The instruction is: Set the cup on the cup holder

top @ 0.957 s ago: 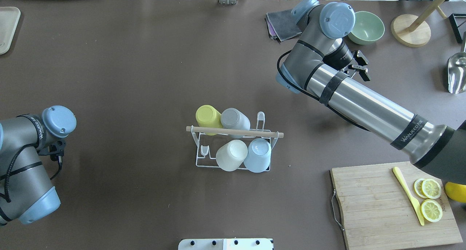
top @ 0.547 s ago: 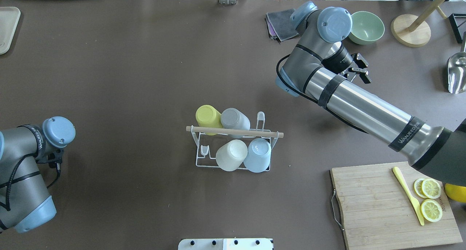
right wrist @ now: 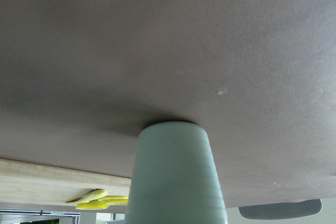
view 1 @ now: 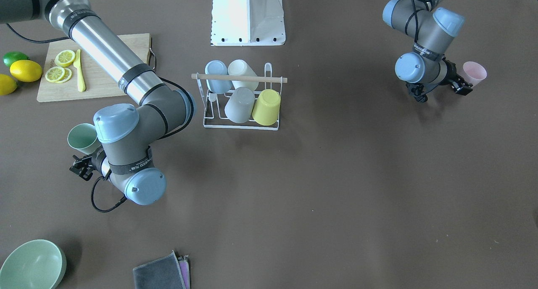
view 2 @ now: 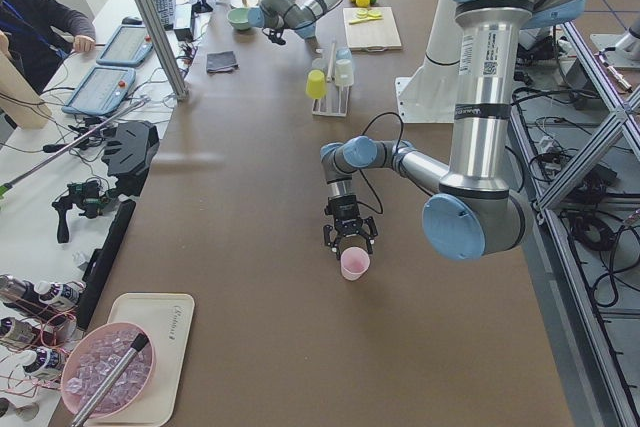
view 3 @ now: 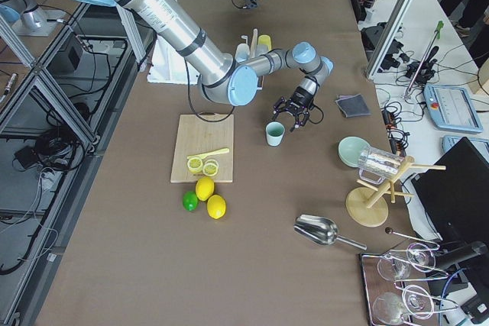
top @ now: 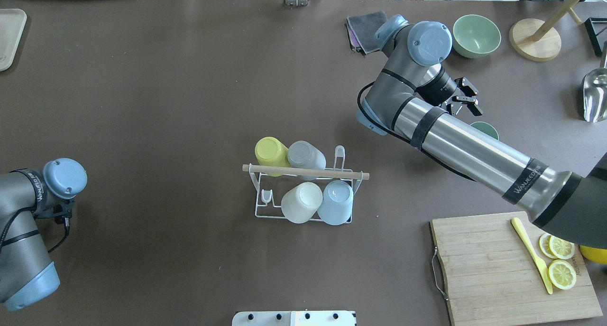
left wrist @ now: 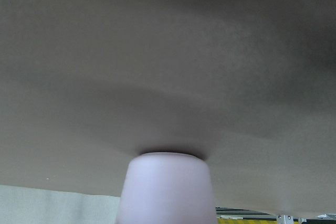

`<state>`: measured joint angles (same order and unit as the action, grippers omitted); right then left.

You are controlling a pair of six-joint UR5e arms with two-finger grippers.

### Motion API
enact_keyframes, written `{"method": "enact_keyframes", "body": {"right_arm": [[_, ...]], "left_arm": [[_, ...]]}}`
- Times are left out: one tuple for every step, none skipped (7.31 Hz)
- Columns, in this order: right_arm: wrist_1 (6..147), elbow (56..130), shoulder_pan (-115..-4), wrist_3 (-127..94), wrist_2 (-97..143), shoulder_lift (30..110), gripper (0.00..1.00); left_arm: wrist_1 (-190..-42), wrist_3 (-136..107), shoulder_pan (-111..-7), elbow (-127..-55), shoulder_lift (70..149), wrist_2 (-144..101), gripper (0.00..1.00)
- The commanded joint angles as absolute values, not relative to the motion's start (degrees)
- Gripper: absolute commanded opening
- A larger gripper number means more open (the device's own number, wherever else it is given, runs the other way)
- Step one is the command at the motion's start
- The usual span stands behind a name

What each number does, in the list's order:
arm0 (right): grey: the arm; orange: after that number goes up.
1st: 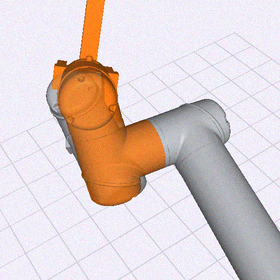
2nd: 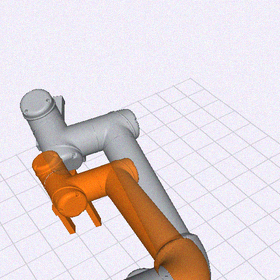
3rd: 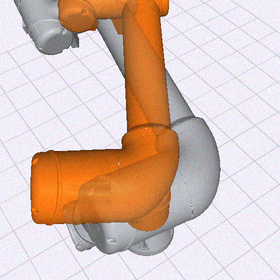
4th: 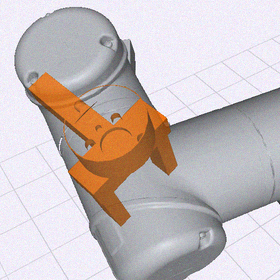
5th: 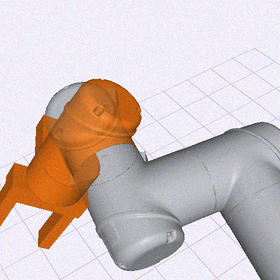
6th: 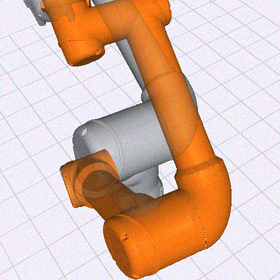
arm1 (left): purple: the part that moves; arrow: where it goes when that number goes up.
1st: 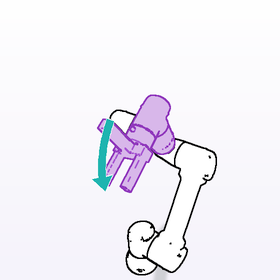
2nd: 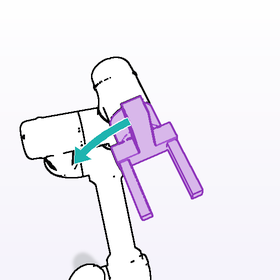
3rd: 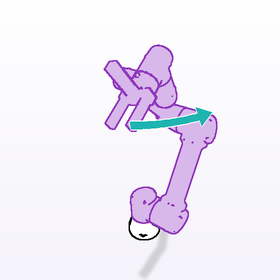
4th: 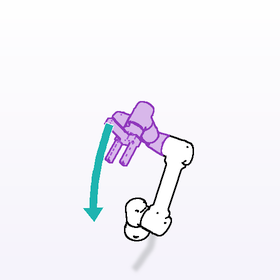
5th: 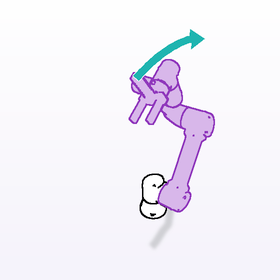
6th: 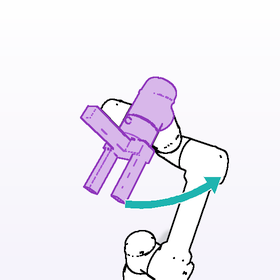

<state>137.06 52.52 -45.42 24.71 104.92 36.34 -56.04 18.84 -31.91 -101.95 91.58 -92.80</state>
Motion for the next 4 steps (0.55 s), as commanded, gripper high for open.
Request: {"method": "enact_keyframes", "body": {"right_arm": [[137.11,51.25,-44.65,24.87,103.29,36.39,0.98],[137.11,51.24,-44.65,25.05,102.84,36.47,0.98],[137.02,51.15,-44.30,25.05,102.83,36.74,0.98],[136.93,51.07,-44.21,25.14,102.48,36.91,0.98]], "left_arm": [[-57.74,19.07,-31.90,-102.04,90.01,-92.72,0.98],[-58.18,19.07,-31.90,-102.13,89.39,-92.55,0.98],[-58.97,19.25,-31.90,-101.87,88.78,-92.46,0.98],[-59.67,19.25,-31.90,-101.78,88.51,-92.46,0.98]]}}
